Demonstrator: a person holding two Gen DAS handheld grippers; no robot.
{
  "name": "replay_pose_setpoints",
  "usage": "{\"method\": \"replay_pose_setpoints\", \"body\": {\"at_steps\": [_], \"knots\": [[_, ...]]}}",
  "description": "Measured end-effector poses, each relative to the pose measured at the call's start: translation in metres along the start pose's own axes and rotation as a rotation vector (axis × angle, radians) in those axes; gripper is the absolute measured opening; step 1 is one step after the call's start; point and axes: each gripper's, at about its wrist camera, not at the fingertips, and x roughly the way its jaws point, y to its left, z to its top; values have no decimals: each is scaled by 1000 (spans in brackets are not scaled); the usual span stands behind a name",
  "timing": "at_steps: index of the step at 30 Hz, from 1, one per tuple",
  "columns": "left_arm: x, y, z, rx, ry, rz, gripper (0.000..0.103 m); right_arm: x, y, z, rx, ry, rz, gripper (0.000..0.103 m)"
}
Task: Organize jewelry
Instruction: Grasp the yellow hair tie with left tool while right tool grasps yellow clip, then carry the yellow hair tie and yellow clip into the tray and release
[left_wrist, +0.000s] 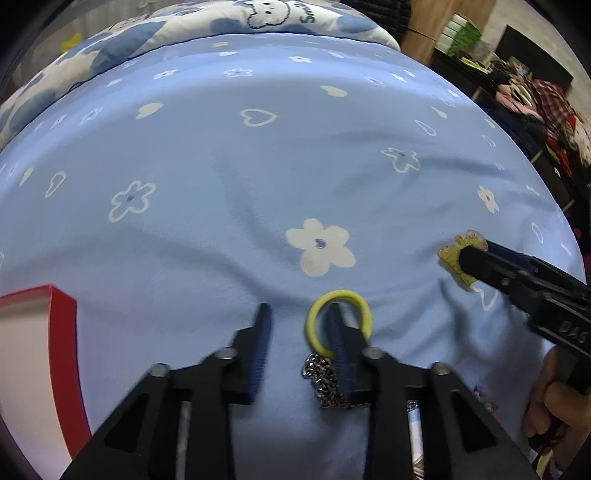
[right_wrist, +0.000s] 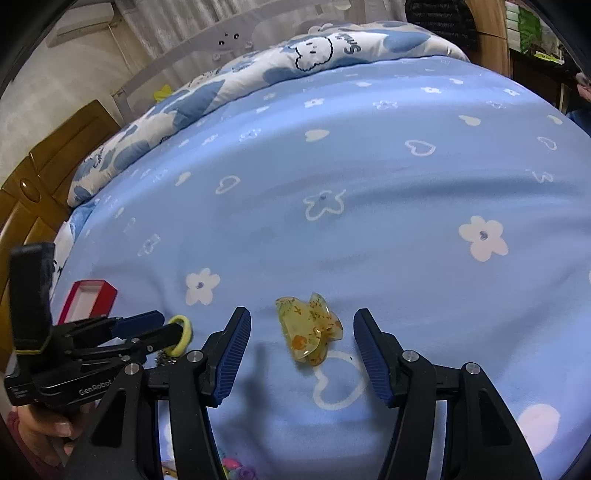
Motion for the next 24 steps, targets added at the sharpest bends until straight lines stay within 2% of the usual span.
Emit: {"method": "replay_pose_setpoints", "body": {"at_steps": [2,3,4,8,14,24], "knots": [[3,-1,0,8,3,-12,4,5,0,-1,-2,9,-5,51],[4,-1,0,8,0,-15,3,7,0,-2,-7,12,-15,37],[4,-1,0,8,-5,-16,3,8,1,-2,-11,14,-24,33],[-3,3,-4,-19,-26,-37,2,1,5,-2,-19,-5,-34,32],[-29,15,-16,-74,-71,-58,2,-17,18,-9,-20,-28,7,32],[-74,35,-57,-152,-124,-28,2,-36,79,-28,-61,-38,124,32]]}}
